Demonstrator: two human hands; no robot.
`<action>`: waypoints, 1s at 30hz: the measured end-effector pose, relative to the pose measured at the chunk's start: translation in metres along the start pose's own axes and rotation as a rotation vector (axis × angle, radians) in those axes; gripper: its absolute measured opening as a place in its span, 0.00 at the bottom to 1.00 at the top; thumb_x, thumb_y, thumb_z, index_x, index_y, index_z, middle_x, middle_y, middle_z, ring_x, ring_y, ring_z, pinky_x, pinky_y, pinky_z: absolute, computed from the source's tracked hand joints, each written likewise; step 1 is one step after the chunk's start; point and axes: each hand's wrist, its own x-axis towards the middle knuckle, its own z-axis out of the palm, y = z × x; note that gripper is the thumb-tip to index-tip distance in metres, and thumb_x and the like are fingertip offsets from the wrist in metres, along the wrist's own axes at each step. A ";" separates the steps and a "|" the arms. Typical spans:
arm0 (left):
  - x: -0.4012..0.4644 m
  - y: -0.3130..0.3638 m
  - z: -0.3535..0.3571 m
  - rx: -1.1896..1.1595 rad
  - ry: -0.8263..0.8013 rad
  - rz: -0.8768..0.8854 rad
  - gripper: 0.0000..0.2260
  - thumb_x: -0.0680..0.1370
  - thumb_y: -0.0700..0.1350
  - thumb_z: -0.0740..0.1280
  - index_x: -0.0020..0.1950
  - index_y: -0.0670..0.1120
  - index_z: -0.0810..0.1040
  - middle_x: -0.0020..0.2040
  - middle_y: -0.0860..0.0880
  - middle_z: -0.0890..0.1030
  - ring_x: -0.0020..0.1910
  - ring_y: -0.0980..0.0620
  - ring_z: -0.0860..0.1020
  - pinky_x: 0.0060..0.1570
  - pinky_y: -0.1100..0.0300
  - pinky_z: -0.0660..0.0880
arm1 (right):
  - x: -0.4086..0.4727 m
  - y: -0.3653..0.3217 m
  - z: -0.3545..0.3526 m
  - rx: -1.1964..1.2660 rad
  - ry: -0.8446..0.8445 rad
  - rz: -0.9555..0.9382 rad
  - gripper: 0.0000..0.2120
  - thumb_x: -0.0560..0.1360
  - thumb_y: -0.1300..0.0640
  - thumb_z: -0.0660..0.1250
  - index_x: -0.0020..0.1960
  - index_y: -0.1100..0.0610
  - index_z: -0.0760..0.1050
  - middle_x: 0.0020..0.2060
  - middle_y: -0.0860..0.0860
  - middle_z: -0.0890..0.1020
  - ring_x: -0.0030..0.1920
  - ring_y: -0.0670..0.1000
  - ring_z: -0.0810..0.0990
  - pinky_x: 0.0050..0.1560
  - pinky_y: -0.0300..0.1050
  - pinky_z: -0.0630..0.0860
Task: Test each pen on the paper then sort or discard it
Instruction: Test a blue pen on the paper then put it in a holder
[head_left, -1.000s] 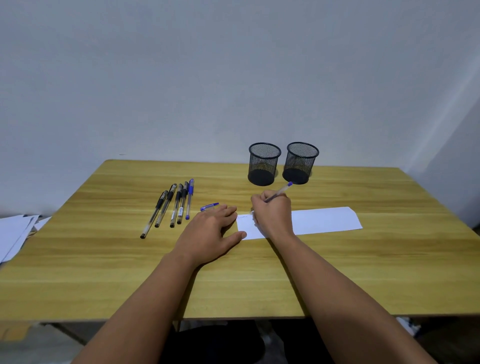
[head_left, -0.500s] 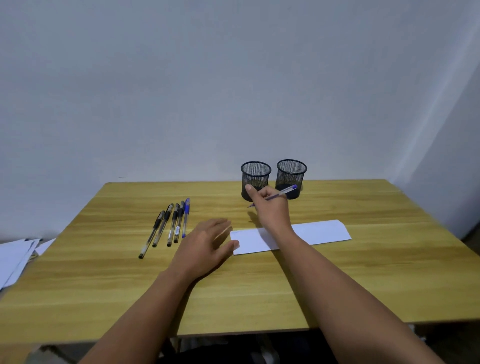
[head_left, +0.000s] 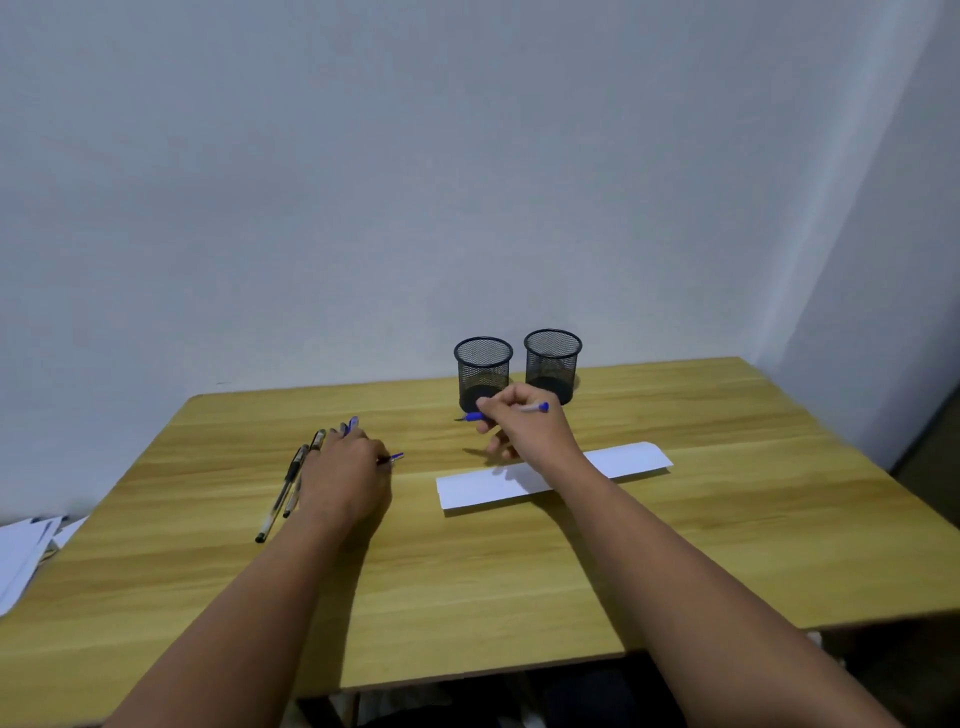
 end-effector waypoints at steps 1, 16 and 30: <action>-0.002 0.000 0.000 -0.035 0.039 0.001 0.11 0.80 0.52 0.62 0.54 0.54 0.84 0.52 0.49 0.80 0.56 0.45 0.75 0.51 0.49 0.74 | -0.001 0.000 -0.003 0.003 -0.011 -0.003 0.06 0.81 0.58 0.73 0.48 0.60 0.81 0.38 0.56 0.87 0.28 0.50 0.79 0.29 0.41 0.75; 0.012 0.020 -0.048 -0.557 0.171 0.104 0.08 0.82 0.49 0.65 0.57 0.54 0.82 0.52 0.55 0.82 0.47 0.52 0.79 0.45 0.55 0.76 | -0.012 -0.027 -0.026 0.033 -0.043 -0.076 0.08 0.78 0.57 0.77 0.53 0.60 0.87 0.46 0.56 0.90 0.33 0.46 0.82 0.32 0.37 0.76; 0.006 0.039 -0.068 -0.725 0.123 0.263 0.07 0.81 0.46 0.68 0.57 0.52 0.84 0.50 0.53 0.82 0.45 0.51 0.80 0.49 0.52 0.78 | -0.018 -0.034 -0.036 0.027 -0.111 -0.056 0.06 0.78 0.57 0.78 0.52 0.59 0.87 0.44 0.57 0.90 0.34 0.47 0.82 0.32 0.38 0.76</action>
